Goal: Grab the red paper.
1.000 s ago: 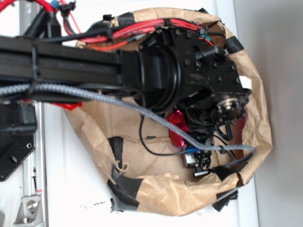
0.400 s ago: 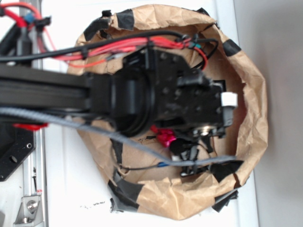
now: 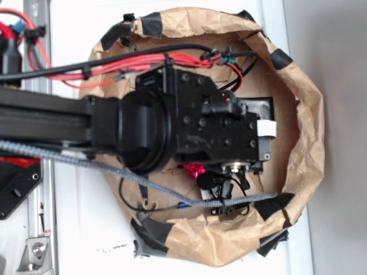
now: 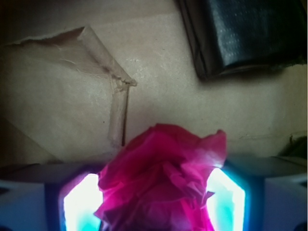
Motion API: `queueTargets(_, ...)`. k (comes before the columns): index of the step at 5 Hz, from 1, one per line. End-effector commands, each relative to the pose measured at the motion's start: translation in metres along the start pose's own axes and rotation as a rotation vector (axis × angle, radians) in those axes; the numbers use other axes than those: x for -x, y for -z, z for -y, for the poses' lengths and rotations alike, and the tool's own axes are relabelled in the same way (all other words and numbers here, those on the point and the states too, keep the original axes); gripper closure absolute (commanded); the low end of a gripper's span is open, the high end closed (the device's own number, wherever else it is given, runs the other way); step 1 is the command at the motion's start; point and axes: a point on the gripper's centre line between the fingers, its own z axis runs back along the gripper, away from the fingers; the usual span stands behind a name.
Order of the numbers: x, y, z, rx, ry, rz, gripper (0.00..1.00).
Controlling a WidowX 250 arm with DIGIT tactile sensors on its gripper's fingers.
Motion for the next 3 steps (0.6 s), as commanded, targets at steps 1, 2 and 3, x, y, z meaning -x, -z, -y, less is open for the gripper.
queueTargets(1, 0.004, -0.035, 0.009, 0.018, 0.043, 0.068, 1.00)
queueTargets(2, 0.000, -0.073, 0.002, 0.054, 0.058, 0.130, 1.00)
queueTargets(3, -0.001, -0.110, -0.009, 0.068, 0.078, 0.164, 1.00)
